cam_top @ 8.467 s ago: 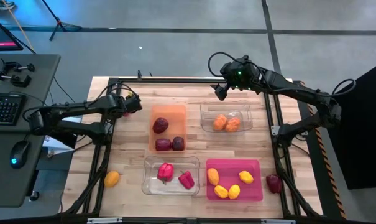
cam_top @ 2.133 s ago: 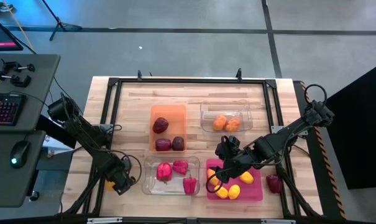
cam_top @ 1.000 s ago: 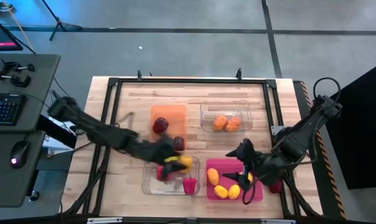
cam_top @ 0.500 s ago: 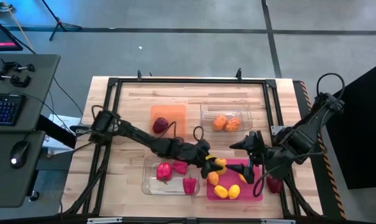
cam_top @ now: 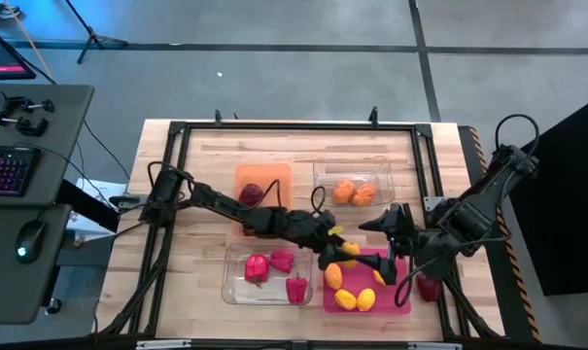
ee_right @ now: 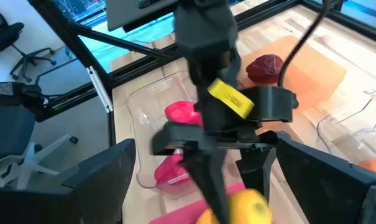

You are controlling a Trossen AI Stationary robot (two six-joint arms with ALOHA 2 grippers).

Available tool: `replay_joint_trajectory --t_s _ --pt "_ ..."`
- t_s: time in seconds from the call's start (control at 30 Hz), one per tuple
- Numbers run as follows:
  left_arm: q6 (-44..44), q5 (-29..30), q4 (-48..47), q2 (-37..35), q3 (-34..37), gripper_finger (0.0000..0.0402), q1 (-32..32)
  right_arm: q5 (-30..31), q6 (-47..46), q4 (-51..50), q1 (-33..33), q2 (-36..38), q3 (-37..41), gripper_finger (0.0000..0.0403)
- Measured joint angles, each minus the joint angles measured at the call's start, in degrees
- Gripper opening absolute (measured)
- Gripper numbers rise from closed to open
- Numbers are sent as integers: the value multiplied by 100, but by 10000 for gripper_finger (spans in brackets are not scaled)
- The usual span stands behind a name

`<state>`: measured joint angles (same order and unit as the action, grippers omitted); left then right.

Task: Sort produce into baskets
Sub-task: Put the lemon into the pink bin, then put the apple into the orange bin

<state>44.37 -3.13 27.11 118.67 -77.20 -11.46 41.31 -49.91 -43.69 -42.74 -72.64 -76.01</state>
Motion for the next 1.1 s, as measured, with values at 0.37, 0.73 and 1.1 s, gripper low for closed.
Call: replay_joint_trajectory --t_s 0.37,0.73,1.1 --pt "-1066 -465 -813 -106 -583 336 30 33 106 -25 -11 6 0 379" --pt "-2011 1492 -3905 -2433 387 335 235 -319 -1428 -1781 -480 369 -4 378" --pt "-242 2434 -2651 -5680 3831 335 -412 -3415 -4926 -2139 -993 1042 1678 371"
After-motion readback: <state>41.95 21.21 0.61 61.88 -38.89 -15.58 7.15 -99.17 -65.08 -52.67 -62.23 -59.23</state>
